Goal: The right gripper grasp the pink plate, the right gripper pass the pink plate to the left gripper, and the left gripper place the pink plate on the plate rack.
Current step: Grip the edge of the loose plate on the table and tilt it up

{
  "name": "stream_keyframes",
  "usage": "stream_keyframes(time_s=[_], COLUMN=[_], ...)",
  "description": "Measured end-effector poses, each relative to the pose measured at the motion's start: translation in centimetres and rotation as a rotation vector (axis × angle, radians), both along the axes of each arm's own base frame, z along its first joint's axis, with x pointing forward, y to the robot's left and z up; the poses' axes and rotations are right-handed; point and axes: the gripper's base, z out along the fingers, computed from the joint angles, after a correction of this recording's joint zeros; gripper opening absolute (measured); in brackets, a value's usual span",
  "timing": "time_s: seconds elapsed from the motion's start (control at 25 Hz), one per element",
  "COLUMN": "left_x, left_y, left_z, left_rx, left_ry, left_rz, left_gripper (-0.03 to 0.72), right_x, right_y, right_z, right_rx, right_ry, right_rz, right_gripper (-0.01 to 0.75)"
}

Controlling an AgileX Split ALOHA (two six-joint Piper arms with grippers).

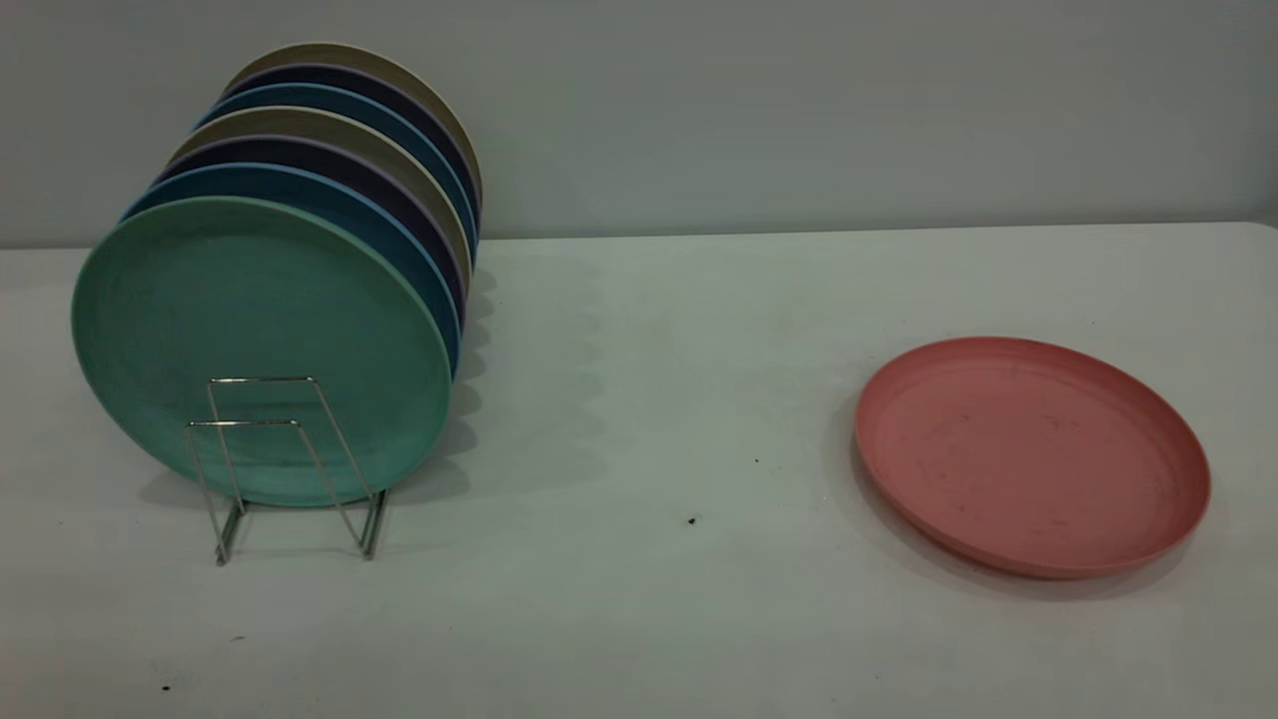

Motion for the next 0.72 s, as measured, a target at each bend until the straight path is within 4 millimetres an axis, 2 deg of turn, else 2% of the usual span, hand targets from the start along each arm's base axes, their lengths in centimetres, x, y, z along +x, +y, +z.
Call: stream_keyframes(time_s=[0.2,0.52,0.64,0.72], left_x=[3.2,11.5,14.4,16.3], left_y=[0.0,-0.6,-1.1,-1.5], left_z=[2.7,5.5,5.9,5.6], left_rx=[0.001,-0.002,-0.035,-0.066], left_ry=[0.074,0.139,0.143,0.143], left_rz=[-0.002,-0.08,-0.135,-0.165], left_gripper=[0.603,0.628,0.62,0.616], right_x=[3.8,11.6,15.0,17.5], right_y=[0.2,0.6,0.8,0.9], right_z=[2.1,3.9,3.4,2.2], right_rx=[0.056,0.098,0.111,0.125], right_ry=[0.006,0.138,0.174,0.221], right_rz=[0.012,0.074,0.097,0.117], right_gripper=[0.531,0.533,0.547,0.562])
